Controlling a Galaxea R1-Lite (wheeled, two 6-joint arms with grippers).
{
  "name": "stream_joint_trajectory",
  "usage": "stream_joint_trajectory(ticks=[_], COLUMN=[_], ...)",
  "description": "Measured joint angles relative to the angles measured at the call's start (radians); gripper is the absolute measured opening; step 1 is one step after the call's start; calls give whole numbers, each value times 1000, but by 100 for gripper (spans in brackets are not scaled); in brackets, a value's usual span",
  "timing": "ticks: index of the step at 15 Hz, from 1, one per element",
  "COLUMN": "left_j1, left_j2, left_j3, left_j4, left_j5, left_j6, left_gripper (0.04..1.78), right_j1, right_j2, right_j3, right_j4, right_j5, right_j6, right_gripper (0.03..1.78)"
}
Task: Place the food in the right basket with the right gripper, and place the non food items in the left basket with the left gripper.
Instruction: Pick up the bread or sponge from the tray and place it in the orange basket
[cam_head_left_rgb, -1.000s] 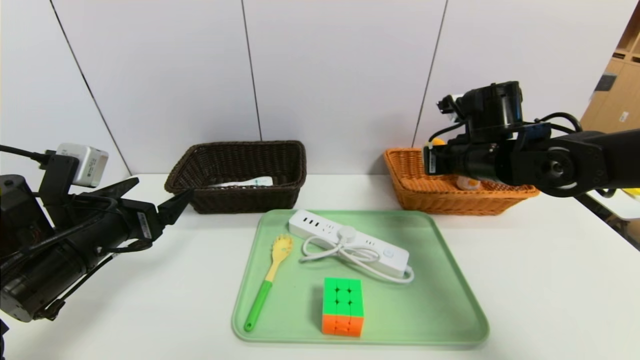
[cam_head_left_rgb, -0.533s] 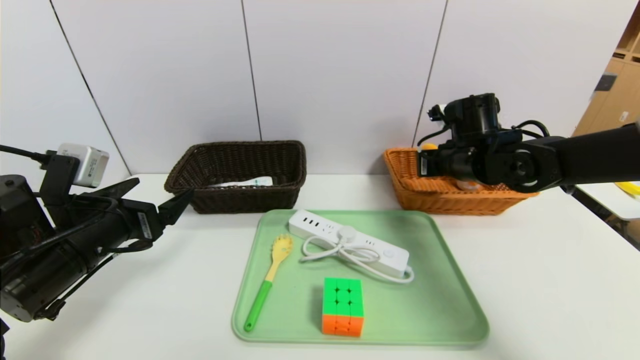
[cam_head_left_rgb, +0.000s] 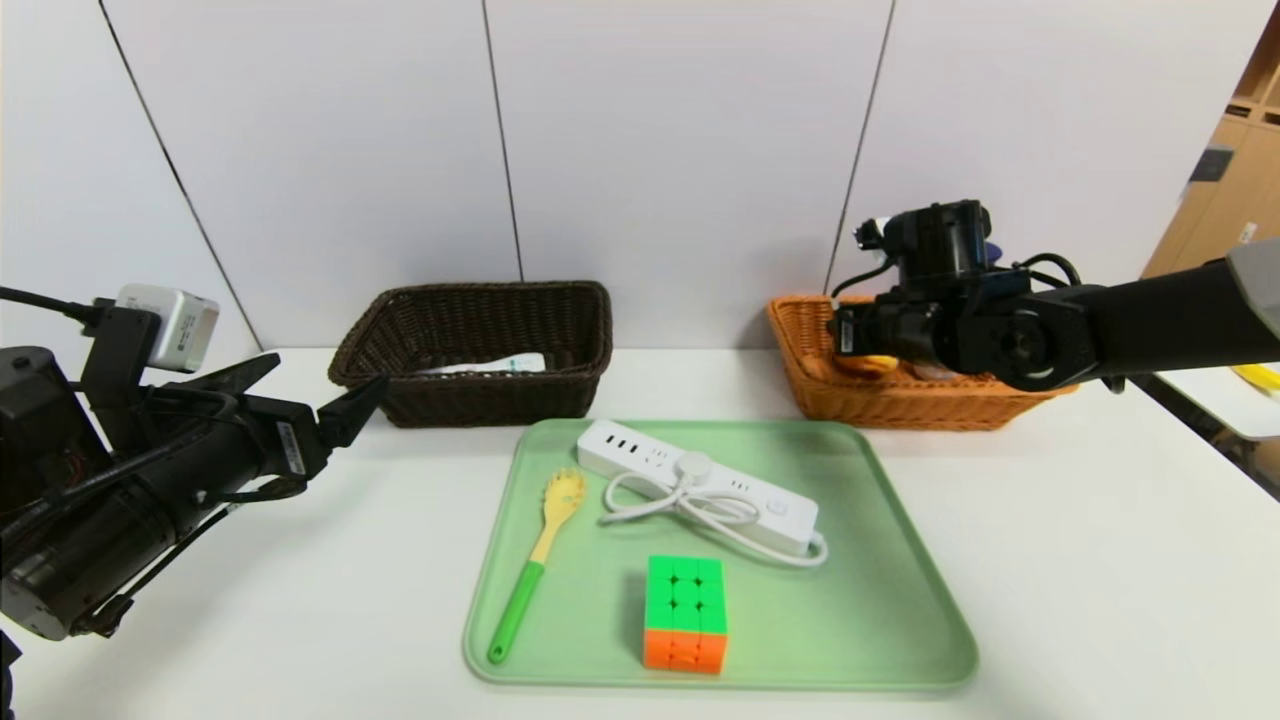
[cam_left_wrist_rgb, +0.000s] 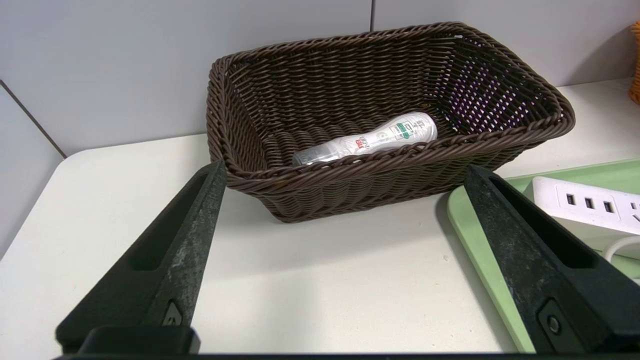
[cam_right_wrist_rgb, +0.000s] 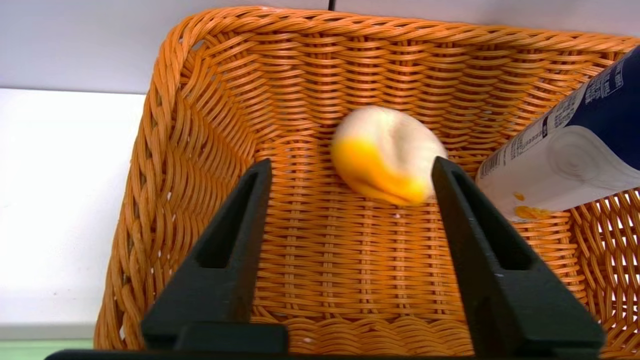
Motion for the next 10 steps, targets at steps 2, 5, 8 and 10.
stream_joint_trajectory(ticks=[2,5,8,10], left_j1=[0,0,1,1], left_j2=[0,0,0,-1], left_j3=[1,2,7,8], left_j4=[0,0,0,0], left_j5=[1,1,6,9], left_j6=[1,2,2,2], left_gripper=[169,169,169,169], right_j1=[0,2,28,49], right_j2=[-1,-20,-88,-154], right_j3=[0,3,39,90], right_j4=[0,3,17,25], right_j5=[0,0,4,6], right_j6=[0,1,14,18], right_gripper=[130,143,152,156])
